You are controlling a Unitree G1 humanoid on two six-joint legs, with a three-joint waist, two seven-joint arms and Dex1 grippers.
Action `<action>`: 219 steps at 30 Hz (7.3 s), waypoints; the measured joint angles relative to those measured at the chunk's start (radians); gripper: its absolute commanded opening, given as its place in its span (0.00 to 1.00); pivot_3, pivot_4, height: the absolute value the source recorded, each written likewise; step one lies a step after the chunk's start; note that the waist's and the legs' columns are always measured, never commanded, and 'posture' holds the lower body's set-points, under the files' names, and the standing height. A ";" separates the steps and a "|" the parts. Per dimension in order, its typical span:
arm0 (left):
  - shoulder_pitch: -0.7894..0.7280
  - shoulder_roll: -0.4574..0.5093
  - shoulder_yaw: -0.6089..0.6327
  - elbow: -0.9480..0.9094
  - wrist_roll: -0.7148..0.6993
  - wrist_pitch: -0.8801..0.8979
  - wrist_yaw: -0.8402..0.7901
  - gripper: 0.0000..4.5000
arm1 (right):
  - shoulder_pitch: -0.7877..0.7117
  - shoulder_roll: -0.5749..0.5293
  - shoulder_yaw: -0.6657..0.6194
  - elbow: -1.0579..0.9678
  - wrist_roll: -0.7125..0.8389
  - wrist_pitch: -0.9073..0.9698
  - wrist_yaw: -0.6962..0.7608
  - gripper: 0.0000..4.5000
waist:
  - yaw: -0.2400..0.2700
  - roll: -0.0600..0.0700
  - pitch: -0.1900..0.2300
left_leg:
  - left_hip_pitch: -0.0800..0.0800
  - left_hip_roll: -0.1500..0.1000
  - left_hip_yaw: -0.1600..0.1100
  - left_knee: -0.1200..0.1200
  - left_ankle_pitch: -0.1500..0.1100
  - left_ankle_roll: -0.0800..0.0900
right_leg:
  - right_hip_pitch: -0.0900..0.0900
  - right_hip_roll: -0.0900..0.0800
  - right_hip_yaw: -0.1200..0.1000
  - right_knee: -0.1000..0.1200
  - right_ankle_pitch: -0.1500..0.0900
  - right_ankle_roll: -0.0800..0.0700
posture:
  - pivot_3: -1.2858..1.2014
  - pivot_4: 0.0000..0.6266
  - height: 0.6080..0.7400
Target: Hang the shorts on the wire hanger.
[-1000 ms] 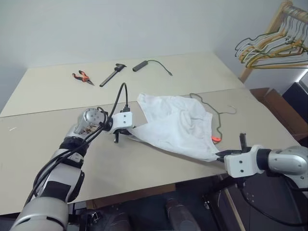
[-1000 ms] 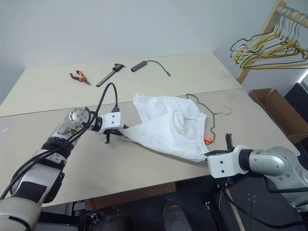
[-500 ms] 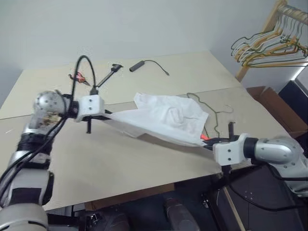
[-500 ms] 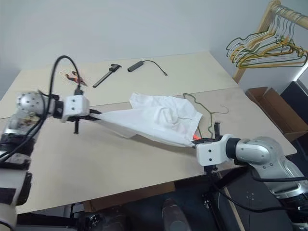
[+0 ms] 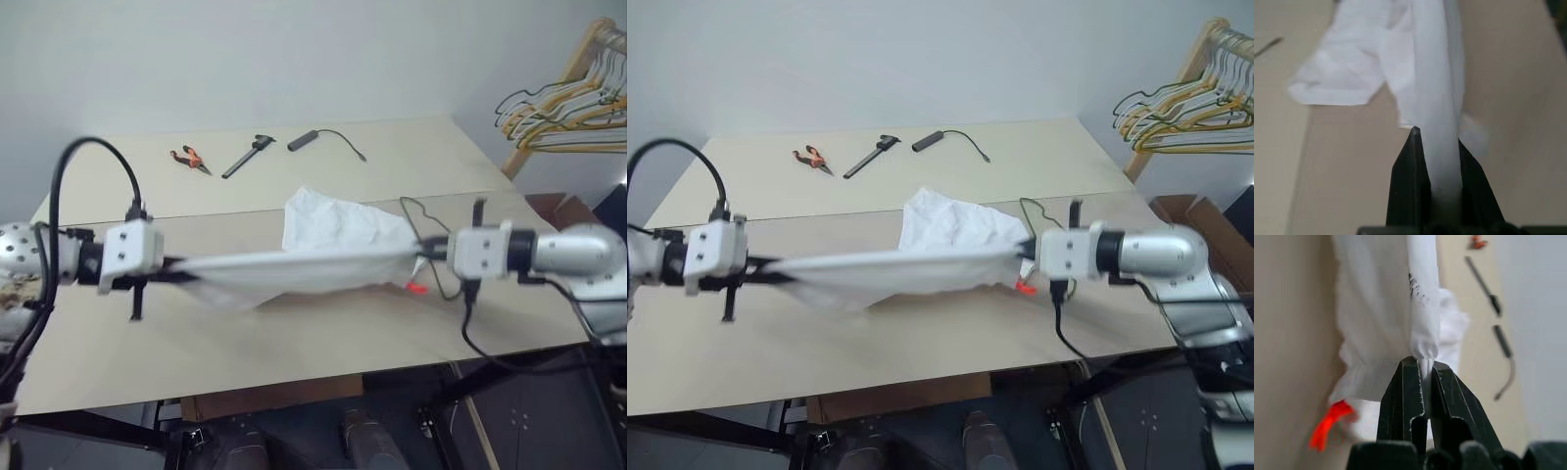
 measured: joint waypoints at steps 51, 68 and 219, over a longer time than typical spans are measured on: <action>0.620 0.278 0.097 -0.528 -0.145 0.014 -0.173 0.01 | -0.028 0.067 0.262 0.705 -0.605 -0.991 -0.615 0.00 | -0.041 0.000 -0.001 | -0.002 -0.016 -0.003 -0.016 -0.004 0.004 | -0.005 -0.023 -0.014 -0.007 -0.001 -0.005 | 0.48 0.18 1.00; 0.890 0.258 0.272 -0.718 -0.146 0.056 -0.212 0.01 | 0.305 -0.098 0.238 0.350 -0.423 -0.943 -0.548 0.00 | -0.013 0.001 0.001 | 0.006 -0.015 0.001 -0.016 -0.005 0.006 | 0.003 -0.022 -0.013 -0.010 -0.003 -0.005 | 0.48 0.19 1.00; -0.261 -0.209 -0.290 0.066 0.112 0.309 -0.114 0.00 | 0.072 -0.245 0.003 -0.276 0.389 0.237 0.076 0.97 | -0.123 0.006 -0.027 | -0.017 -0.018 -0.008 0.000 -0.006 0.008 | -0.012 -0.023 -0.018 0.000 0.001 -0.001 | 0.45 0.04 1.00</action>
